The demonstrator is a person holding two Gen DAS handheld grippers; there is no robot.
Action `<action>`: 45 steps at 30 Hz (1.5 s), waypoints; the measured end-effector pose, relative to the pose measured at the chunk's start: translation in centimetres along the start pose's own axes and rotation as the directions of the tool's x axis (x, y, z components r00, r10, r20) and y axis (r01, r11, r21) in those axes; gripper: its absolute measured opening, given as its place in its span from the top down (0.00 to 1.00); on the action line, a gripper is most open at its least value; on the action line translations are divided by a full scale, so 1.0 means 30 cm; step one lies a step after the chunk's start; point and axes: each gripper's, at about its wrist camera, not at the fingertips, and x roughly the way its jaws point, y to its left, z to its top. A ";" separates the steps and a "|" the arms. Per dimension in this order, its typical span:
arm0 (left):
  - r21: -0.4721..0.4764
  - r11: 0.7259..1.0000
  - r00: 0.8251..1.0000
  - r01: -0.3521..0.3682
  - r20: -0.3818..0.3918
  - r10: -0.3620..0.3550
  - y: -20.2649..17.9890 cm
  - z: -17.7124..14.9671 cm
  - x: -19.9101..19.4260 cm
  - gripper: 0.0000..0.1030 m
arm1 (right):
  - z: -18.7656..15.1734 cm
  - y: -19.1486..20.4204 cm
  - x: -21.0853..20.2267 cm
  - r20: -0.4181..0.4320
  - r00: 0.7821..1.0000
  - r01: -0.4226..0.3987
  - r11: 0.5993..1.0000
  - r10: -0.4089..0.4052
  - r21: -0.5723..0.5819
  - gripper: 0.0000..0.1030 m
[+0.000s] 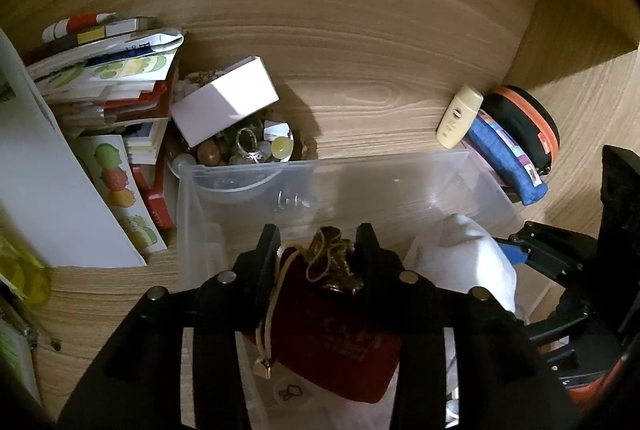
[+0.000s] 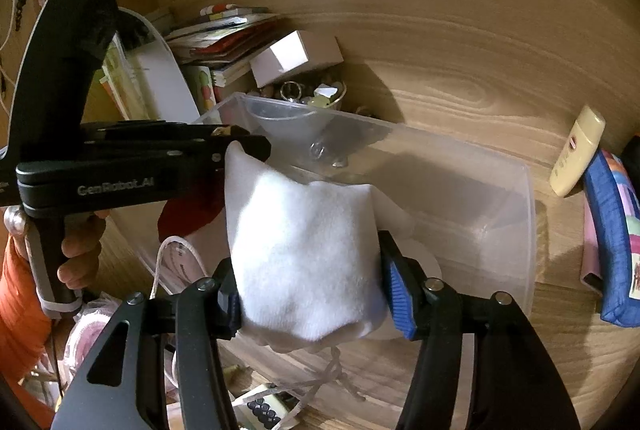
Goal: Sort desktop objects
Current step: 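Lower both pouches into the clear box and open both tools, then grasp the dark green jar with the left tool while the right tool grasps the beige cup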
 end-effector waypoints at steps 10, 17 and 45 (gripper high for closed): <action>0.018 1.000 0.999 0.011 0.036 -0.012 -0.011 0.015 -0.047 0.39 | 0.015 0.007 -0.047 0.059 0.998 0.029 1.000 -0.029 -0.009 0.27; 0.018 1.000 0.994 0.015 0.103 -0.017 -0.014 0.038 -0.154 0.26 | 0.045 0.004 -0.161 0.129 0.990 0.052 0.998 -0.054 0.021 0.23; -0.029 0.993 0.993 -0.115 -0.013 0.114 0.150 -0.411 -0.377 0.09 | -0.259 0.188 -0.299 0.081 0.996 -0.033 0.991 0.023 0.127 0.19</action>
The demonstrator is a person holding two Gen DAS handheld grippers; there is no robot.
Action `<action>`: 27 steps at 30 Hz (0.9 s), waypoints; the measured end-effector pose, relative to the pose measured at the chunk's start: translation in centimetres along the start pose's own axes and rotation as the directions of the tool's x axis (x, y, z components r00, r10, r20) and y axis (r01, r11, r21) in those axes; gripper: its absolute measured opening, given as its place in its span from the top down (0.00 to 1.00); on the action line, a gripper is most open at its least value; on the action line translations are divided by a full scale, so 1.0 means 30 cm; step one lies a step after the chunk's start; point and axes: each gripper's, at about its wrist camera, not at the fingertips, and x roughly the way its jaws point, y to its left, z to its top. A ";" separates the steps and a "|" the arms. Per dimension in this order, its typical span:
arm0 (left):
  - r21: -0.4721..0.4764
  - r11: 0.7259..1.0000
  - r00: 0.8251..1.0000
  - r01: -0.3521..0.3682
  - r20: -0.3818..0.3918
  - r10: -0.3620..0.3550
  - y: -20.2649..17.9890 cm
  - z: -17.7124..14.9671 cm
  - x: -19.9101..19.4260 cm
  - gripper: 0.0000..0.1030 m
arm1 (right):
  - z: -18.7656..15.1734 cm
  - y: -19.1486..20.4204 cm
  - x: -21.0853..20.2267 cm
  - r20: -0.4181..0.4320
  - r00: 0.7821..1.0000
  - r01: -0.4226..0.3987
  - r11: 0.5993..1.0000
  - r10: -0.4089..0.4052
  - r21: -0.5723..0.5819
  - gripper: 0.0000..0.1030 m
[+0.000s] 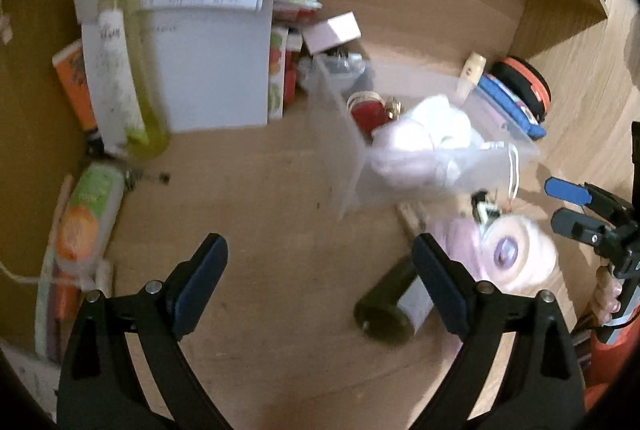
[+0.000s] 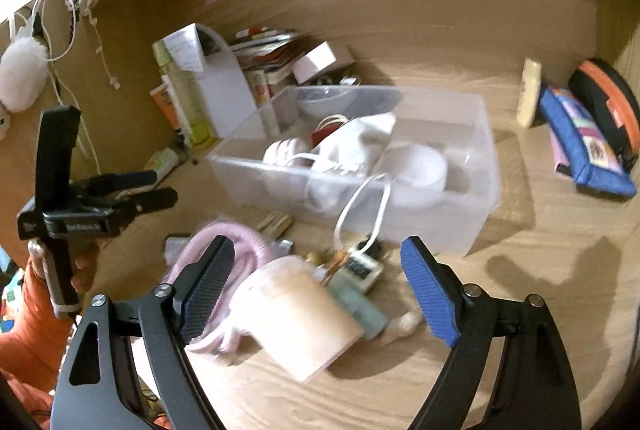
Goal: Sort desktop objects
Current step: 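Grasp the dark green jar with the left tool while the right tool grasps the beige cup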
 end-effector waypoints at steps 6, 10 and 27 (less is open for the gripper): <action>0.002 0.999 0.998 0.036 -0.042 -0.036 -0.007 -0.076 0.030 0.08 | -0.046 0.046 0.053 -0.033 0.998 0.046 0.998 -0.047 -0.034 0.19; -0.012 0.997 0.994 0.078 -0.070 -0.079 -0.020 -0.095 0.062 0.08 | -0.070 0.038 0.071 -0.055 0.997 0.055 0.998 -0.056 -0.030 0.19; 0.112 0.991 0.992 0.072 -0.115 -0.059 -0.134 -0.099 0.134 0.27 | -0.136 -0.019 -0.024 -0.059 0.992 0.106 0.994 -0.108 -0.030 0.19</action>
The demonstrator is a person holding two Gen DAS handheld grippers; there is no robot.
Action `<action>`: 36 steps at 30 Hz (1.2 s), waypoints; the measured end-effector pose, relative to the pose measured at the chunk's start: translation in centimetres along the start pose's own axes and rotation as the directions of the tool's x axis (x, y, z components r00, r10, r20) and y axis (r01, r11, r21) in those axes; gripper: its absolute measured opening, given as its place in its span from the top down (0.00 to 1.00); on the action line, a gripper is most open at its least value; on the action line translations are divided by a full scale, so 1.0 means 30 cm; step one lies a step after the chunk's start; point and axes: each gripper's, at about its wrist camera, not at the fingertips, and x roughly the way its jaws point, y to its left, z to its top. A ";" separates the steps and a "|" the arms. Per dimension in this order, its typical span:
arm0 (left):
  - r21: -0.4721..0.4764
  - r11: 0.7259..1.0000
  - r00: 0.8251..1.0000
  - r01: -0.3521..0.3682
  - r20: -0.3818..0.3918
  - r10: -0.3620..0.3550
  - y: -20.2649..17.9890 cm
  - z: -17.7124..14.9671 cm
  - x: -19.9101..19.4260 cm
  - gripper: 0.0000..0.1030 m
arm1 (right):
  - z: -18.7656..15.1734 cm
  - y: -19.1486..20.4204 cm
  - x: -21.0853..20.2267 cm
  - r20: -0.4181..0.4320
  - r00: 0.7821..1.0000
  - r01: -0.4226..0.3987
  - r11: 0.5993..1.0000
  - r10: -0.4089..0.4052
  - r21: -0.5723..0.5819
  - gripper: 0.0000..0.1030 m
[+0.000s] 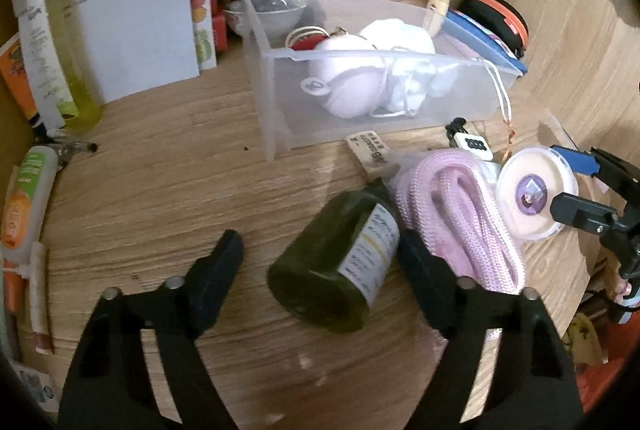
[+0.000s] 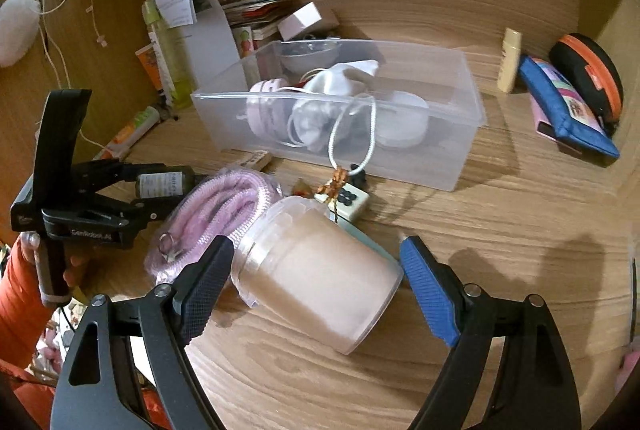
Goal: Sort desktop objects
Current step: 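Grasp the dark green jar with the left tool while the right tool grasps the beige cup, then carry the green jar and beige cup over the clear box and release them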
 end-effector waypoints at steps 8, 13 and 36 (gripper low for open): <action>0.005 1.000 1.000 -0.022 0.007 0.022 -0.004 -0.005 -0.001 0.39 | -0.013 -0.052 0.012 -0.091 0.996 -0.015 0.999 0.018 0.032 0.13; 0.010 0.999 0.998 -0.053 0.041 0.052 -0.014 -0.004 -0.013 0.40 | -0.035 -0.087 0.034 -0.103 0.992 -0.068 0.993 0.078 0.091 0.19; -0.081 0.995 0.987 -0.056 0.149 0.068 0.043 0.023 -0.100 0.55 | 0.033 -0.184 -0.079 0.018 0.996 -0.093 0.984 0.091 0.155 0.36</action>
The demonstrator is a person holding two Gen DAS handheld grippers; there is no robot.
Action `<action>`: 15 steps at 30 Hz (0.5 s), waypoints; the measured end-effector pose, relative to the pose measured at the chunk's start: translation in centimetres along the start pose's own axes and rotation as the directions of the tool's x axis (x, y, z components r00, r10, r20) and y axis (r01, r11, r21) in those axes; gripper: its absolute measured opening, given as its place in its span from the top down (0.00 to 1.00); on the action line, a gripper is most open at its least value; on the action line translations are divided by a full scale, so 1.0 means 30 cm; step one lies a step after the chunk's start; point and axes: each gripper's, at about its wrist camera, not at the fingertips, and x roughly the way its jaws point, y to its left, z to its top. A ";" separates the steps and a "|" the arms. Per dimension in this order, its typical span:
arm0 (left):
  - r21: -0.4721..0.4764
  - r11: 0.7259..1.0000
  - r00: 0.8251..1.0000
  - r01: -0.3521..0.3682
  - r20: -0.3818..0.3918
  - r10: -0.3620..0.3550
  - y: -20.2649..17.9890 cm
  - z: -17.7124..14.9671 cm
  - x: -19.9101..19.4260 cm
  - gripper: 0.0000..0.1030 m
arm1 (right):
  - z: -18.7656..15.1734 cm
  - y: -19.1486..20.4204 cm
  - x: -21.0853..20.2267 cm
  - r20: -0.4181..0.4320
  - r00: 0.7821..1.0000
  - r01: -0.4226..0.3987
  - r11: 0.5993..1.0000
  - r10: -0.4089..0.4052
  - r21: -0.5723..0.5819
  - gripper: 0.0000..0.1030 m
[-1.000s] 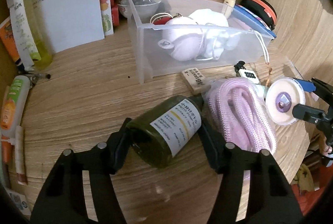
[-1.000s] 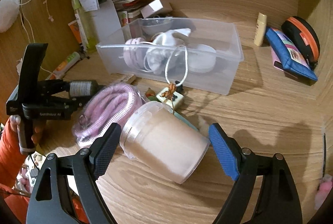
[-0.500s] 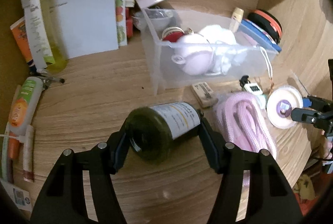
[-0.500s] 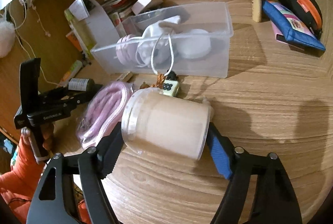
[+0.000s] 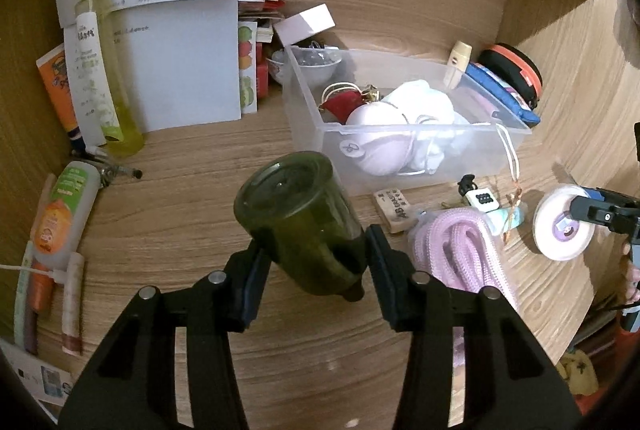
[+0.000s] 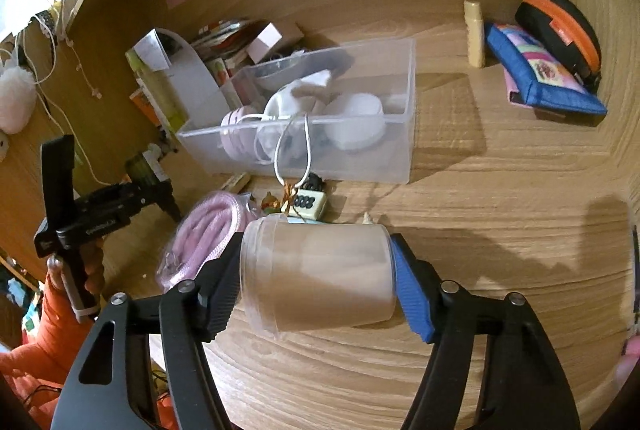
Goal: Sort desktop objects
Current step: 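Carry the green jar and beige cup over the clear box and release them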
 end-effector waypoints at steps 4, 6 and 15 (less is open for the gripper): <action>0.001 1.000 1.000 0.005 0.029 -0.005 -0.005 0.024 -0.025 0.55 | 0.030 -0.009 -0.022 0.022 1.000 -0.018 1.000 0.018 0.008 0.36; 0.006 1.000 0.999 0.010 0.051 -0.010 -0.010 0.046 -0.042 0.55 | 0.046 -0.010 -0.038 0.040 0.999 -0.019 1.000 0.019 0.005 0.36; 0.014 0.999 0.990 0.042 0.134 -0.043 -0.033 0.161 -0.087 0.55 | 0.171 -0.002 -0.103 0.143 0.989 -0.026 1.000 0.028 -0.017 0.36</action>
